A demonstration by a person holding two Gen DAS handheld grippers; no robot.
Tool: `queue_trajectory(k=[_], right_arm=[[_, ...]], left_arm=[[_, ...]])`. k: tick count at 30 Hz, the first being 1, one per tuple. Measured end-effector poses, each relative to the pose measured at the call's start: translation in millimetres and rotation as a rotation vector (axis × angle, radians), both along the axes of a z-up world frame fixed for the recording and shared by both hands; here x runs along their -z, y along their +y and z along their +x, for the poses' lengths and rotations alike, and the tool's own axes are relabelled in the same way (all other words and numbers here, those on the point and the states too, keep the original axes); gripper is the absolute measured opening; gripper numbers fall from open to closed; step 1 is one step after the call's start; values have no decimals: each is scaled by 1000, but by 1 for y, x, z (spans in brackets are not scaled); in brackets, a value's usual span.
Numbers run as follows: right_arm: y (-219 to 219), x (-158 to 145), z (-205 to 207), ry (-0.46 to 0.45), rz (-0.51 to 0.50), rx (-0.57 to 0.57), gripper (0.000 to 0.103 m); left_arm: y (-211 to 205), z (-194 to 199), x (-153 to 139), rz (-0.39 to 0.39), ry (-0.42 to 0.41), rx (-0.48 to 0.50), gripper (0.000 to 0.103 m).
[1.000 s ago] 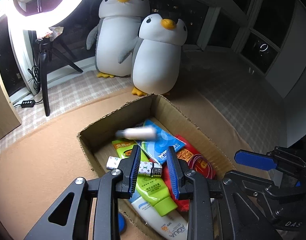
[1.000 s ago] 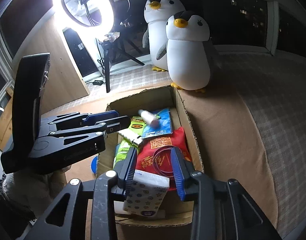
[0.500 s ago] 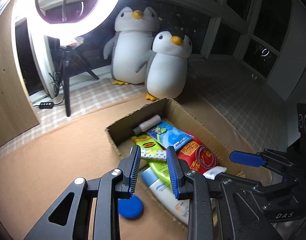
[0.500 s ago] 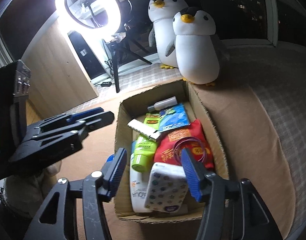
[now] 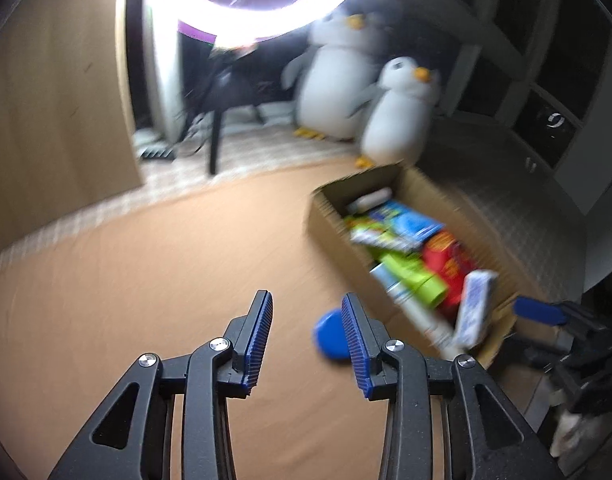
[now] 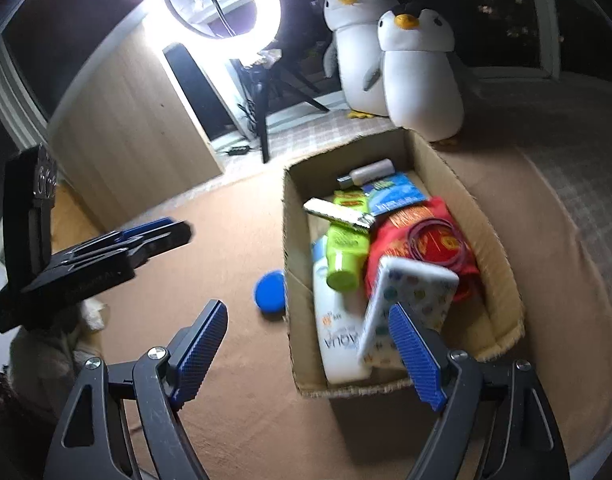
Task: Organize objects
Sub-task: 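Move the left tool to the blue round lid on the carpet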
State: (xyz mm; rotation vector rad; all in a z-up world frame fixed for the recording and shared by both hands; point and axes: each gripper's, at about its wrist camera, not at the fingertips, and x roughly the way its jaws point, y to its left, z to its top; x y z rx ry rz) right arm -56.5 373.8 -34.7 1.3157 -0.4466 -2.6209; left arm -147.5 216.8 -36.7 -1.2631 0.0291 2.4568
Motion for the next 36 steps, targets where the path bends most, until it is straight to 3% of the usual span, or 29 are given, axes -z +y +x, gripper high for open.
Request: queue_trajectory(k=[4,10,14,20,30,36], right_arm=[[-10,0,11,-20,59,41,80],[-24,-2,26,-6,114,46,80],[-29,-5,36,3,162,70,80],[-28,2,51,-24,192,98,80],[-16,14,73,-64,139,99,80],[-12,16,79,-82,171,124,80]], left_arm=[[-29,7,19,0,-53,-32,39],[-30,14,44,36,-118,21,41],[-12,16,57,45,-130,76,58],[24,12,75,25,-129,150,69],[45,-5,99,-18,-124,124,69],[55,-10,106,-54,-100,134,69]])
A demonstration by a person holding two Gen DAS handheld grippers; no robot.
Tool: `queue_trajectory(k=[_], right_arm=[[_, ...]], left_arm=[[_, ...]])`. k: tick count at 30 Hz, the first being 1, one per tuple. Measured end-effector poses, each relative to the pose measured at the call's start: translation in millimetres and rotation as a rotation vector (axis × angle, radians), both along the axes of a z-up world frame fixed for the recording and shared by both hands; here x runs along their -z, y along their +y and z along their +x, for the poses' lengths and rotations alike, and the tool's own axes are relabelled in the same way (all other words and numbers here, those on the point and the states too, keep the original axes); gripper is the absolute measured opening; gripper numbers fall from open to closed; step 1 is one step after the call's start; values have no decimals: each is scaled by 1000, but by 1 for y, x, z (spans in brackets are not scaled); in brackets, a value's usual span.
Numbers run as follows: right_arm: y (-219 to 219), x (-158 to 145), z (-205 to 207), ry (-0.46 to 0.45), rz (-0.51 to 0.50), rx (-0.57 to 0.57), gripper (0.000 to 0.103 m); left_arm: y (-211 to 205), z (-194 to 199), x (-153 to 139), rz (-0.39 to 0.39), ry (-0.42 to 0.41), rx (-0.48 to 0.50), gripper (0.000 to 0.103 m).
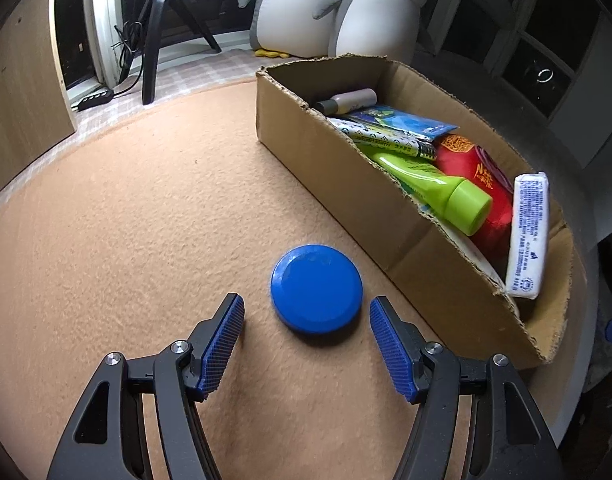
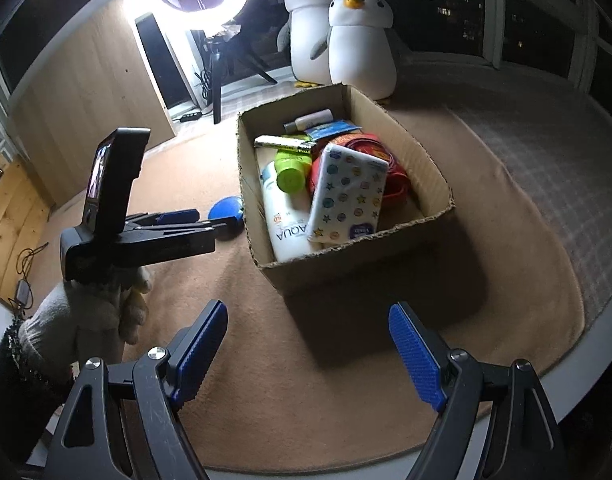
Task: Organize objects
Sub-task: 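Move the left tool to the blue round lid on the carpet, then close the left gripper on the blue lid and lift it, then carry the blue lid into the box and open the left gripper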
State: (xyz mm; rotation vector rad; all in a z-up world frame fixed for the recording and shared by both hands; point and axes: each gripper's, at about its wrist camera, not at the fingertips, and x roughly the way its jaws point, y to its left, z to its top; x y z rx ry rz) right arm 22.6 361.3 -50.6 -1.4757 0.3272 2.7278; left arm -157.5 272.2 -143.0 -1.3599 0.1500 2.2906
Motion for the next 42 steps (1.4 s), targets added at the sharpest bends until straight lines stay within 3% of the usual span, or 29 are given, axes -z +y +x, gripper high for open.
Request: queue_trajectory(k=[8,12,19,25,32,42], right_arm=[[1,3,5,-30,12,5,80],[1,2,8,-31,21,10,80],[4,1,8,-35,52,27,80],[3,2,6,-33,55,28,80],[3,2,7,-29,36,22,80],[8,-3,13,-15,23,20,80]], left_arm=[[13,-10,6,-44,23,-13,68],[13,-15,7,-49,34,-29,54],[9,-10,7,-53,41,-20,54],[-3,2,2,-44,0,-37,54],[-12,12,-34,5,37,-57,54],[20,18,-77,67,88,1,54]])
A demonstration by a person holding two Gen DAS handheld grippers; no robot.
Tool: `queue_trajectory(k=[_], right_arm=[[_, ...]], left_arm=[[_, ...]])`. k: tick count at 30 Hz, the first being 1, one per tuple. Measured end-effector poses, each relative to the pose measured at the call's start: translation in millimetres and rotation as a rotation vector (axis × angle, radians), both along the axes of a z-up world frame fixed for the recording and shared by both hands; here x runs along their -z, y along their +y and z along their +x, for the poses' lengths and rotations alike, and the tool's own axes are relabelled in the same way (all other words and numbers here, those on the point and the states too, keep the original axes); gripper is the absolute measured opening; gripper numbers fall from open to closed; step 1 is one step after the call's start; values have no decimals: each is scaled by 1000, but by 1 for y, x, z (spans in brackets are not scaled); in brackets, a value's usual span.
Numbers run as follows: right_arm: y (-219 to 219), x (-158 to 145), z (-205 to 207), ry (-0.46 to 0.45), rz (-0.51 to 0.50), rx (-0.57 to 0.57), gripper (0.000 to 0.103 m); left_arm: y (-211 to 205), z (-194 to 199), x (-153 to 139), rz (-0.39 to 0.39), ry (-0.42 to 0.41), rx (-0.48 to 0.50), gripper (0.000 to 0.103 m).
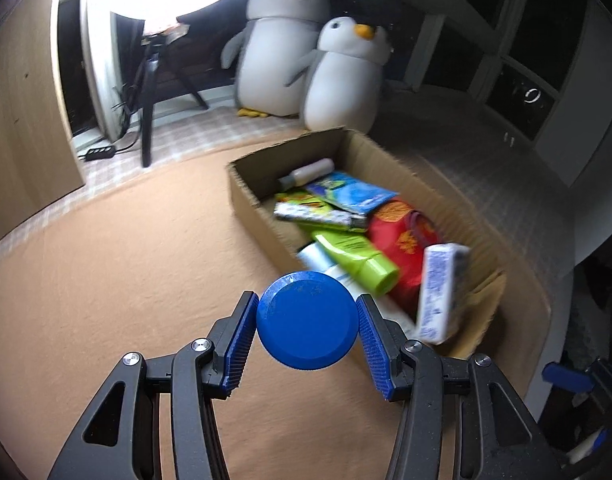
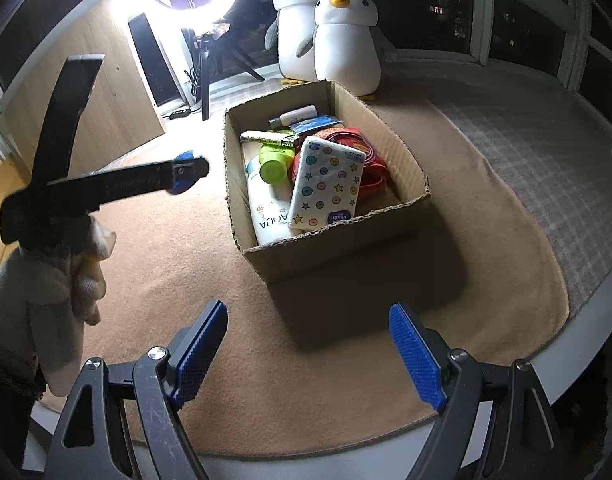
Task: Organize objects
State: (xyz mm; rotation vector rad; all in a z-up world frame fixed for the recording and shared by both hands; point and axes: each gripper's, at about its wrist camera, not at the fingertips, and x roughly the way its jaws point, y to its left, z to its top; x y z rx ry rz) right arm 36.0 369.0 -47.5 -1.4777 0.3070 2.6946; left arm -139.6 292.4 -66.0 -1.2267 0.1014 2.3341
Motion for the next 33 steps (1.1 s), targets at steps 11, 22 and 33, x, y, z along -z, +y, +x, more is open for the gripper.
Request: queue_trajectory(k=[11,22,33], right_arm=[[12,0,9,-2,-3,16,80],[20,2,17,-8,-3,36,80],[16,1,18,-6,-7,33,80]], left_arm=[[55,16,1,-3,-4,87,54],[72,21,-1,-10,7,115,54],[66,25,-12,1,20,107,63]])
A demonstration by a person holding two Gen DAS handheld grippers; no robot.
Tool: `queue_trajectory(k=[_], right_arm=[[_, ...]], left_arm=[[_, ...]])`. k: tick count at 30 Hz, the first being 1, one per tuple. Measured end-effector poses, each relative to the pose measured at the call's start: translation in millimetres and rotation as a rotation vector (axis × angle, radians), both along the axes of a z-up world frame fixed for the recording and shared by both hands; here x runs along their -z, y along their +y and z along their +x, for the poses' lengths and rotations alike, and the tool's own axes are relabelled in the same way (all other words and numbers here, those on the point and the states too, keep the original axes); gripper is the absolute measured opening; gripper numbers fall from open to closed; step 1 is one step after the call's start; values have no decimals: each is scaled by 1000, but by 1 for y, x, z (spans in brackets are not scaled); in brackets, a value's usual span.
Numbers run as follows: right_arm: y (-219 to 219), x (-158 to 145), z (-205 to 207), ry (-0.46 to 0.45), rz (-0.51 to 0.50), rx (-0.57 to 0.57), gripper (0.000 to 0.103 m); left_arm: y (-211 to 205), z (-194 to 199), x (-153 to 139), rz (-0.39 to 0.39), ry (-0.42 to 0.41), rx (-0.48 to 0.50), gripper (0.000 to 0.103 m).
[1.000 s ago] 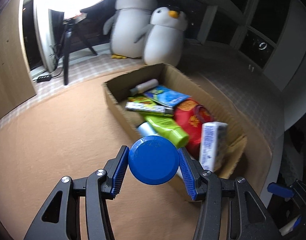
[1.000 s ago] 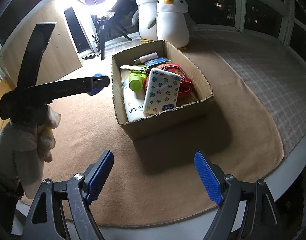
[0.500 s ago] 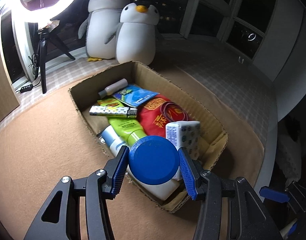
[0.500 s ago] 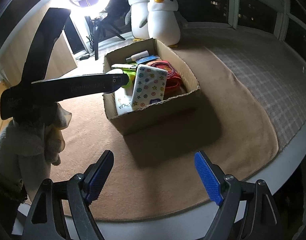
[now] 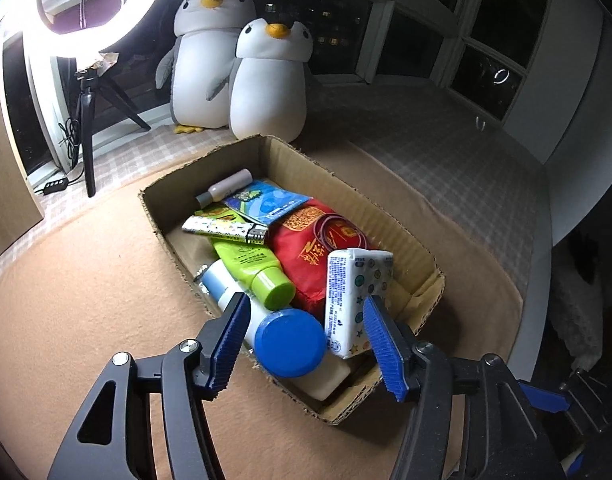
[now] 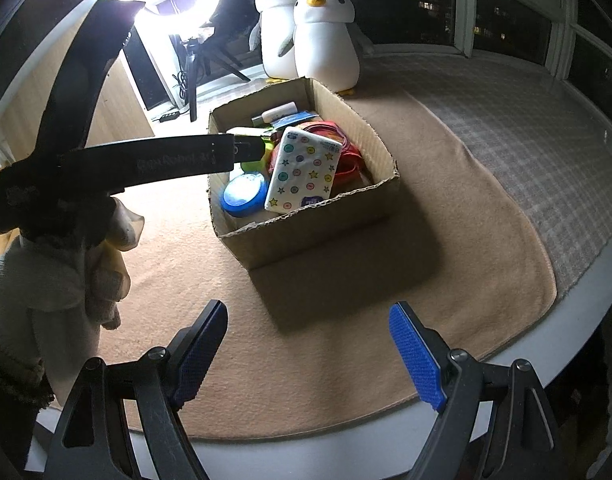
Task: Organize objects
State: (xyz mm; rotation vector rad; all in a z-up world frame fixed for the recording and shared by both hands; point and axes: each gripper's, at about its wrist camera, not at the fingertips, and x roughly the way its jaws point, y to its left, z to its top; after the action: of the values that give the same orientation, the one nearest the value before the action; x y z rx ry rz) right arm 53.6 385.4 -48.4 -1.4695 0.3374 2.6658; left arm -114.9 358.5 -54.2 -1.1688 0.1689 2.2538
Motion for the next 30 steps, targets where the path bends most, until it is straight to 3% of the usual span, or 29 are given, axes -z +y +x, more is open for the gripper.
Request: queue_trajectory(k=[10,30], right_arm=[[-20,-2,-9,-2,1,-28,80],[-121,-10,-54,11,7,-206,80]], left_arm=[[-46,5,-16,0,21,-72,63],[-222,42,-61,0,92,-341,79]])
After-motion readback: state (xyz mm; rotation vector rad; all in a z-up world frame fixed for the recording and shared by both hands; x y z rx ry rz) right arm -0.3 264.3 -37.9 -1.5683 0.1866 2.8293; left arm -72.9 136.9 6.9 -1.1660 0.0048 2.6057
